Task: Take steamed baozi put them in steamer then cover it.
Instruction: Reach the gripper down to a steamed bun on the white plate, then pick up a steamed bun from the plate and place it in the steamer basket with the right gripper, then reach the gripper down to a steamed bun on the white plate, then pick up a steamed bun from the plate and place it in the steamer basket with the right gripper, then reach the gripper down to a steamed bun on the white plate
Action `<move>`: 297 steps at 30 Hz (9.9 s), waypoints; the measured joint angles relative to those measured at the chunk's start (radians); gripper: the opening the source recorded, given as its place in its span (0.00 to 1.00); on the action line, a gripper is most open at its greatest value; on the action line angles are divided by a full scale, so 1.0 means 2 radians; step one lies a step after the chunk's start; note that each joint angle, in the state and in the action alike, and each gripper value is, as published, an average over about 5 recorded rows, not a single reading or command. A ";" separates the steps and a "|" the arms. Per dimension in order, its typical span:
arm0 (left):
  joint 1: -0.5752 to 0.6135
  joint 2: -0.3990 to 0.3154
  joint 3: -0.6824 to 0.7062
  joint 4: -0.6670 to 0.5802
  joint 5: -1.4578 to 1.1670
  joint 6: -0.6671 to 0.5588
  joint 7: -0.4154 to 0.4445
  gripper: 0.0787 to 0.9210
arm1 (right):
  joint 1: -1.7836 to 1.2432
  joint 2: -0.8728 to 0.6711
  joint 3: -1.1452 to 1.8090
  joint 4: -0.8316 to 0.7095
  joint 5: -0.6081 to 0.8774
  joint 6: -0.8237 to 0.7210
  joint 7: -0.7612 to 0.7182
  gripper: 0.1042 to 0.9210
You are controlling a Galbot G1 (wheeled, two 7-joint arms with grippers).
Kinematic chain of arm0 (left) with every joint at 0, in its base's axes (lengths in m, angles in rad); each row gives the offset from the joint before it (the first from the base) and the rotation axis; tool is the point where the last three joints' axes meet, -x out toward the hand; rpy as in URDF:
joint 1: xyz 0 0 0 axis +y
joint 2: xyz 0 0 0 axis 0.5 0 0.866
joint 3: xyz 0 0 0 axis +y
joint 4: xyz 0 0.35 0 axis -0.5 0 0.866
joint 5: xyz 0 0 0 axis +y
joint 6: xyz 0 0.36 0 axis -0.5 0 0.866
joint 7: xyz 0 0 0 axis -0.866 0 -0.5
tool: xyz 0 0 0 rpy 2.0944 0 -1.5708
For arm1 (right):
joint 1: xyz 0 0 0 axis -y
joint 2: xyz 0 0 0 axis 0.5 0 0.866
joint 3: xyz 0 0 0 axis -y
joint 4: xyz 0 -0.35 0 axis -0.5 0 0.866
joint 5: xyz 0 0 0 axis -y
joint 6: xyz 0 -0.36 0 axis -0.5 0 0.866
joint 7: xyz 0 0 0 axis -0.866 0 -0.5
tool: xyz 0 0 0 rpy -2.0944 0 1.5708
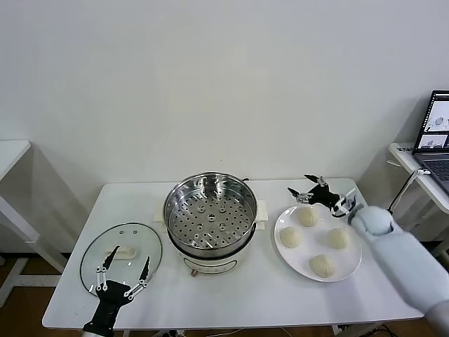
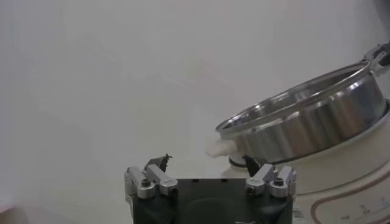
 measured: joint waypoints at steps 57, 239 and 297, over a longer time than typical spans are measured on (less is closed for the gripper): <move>0.001 -0.006 -0.005 0.003 -0.001 0.002 -0.005 0.88 | 0.286 0.095 -0.243 0.002 -0.278 0.155 -0.193 0.72; -0.020 0.001 0.004 0.011 -0.001 -0.004 -0.017 0.88 | 0.459 0.364 -0.655 0.045 0.164 -0.196 -0.093 0.63; -0.014 -0.003 0.005 0.010 0.014 -0.001 -0.021 0.88 | 0.392 -0.098 -0.606 0.229 -0.038 -0.119 -0.180 0.88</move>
